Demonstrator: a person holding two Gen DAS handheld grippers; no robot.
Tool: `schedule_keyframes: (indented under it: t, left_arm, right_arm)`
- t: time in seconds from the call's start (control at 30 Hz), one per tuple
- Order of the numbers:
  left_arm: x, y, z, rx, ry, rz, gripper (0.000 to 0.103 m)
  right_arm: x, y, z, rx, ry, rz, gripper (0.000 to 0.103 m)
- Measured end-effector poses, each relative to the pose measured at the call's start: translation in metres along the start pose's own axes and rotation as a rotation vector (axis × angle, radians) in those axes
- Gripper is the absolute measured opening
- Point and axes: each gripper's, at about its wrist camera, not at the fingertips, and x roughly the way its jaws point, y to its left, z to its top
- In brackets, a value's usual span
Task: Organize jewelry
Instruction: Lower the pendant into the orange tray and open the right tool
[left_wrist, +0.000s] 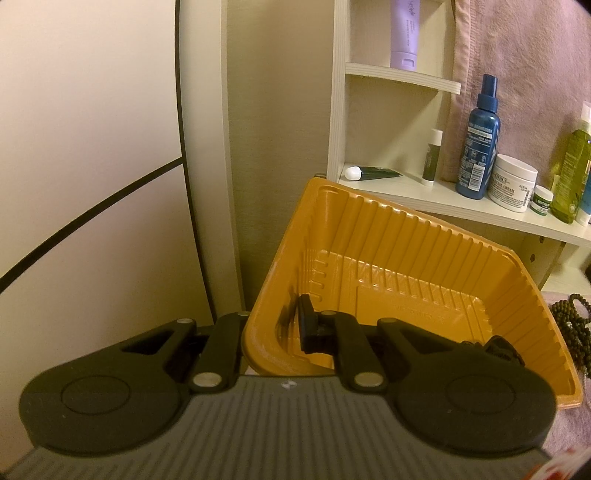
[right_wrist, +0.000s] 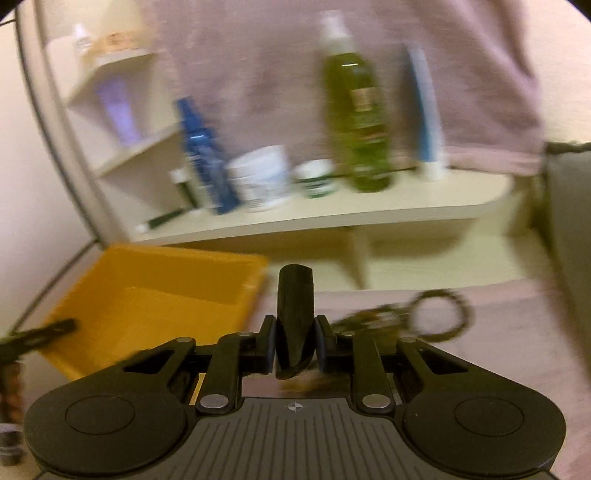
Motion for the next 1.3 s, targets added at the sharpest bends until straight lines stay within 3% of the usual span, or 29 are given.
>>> schedule_keyframes:
  t: [0.2,0.4,0.67,1.03,1.13,1.3]
  left_arm:
    - [-0.001,0.0,0.0,0.004,0.0,-0.009,0.011]
    - [-0.002,0.001,0.0,0.006,-0.004,-0.02,0.011]
    - [-0.004,0.004,-0.001,0.005,-0.002,-0.032,0.011]
    - [-0.005,0.004,0.001,0.003,0.003,-0.033,0.011]
    - [-0.005,0.004,0.001,0.004,0.006,-0.032,0.011]
    - [-0.003,0.002,0.002,0.006,0.012,-0.027,0.011]
  right_arm:
    - [0.025,0.059,-0.003,-0.002,0.063,0.126,0.022]
    - [0.06,0.105,-0.007,-0.041,0.116,0.191,0.021]
    - [0.102,0.138,-0.017,-0.097,0.194,0.151,0.021]
    - [0.118,0.14,-0.021,-0.118,0.22,0.117,0.022]
    - [0.117,0.137,-0.019,-0.11,0.208,0.123,0.025]
    - [0.089,0.128,-0.011,-0.068,0.126,0.164,0.047]
